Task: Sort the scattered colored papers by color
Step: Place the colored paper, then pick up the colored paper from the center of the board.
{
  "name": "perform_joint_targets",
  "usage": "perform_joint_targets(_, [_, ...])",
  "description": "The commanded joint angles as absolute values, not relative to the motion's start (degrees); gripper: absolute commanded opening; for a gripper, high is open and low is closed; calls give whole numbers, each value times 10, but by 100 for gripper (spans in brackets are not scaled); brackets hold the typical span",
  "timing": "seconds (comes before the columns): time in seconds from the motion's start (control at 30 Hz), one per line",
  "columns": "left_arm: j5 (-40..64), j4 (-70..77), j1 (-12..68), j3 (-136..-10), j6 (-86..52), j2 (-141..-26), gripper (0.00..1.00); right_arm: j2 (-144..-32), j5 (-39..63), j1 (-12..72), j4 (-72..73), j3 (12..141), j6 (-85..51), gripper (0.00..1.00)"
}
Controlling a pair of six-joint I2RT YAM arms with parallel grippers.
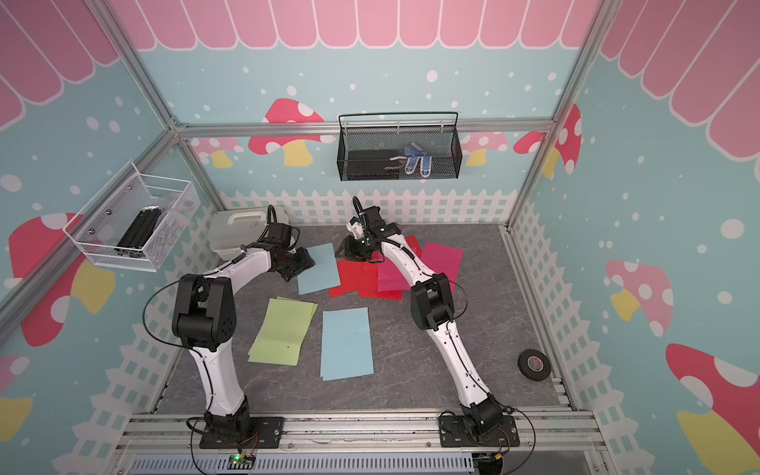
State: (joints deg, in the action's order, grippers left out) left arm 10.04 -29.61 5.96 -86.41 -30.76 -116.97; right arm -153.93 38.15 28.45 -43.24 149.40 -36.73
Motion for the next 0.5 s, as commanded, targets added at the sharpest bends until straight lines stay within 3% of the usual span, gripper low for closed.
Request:
perform_joint_targets(0.0, [88,-313,54,-877,-295,-1188,57,-1554,409,285,-427,1507,-379,46])
perform_joint_targets(0.47, [84,-309,47,-862,-300,-1215,56,-1575,416,289,-415,1471,-382,45])
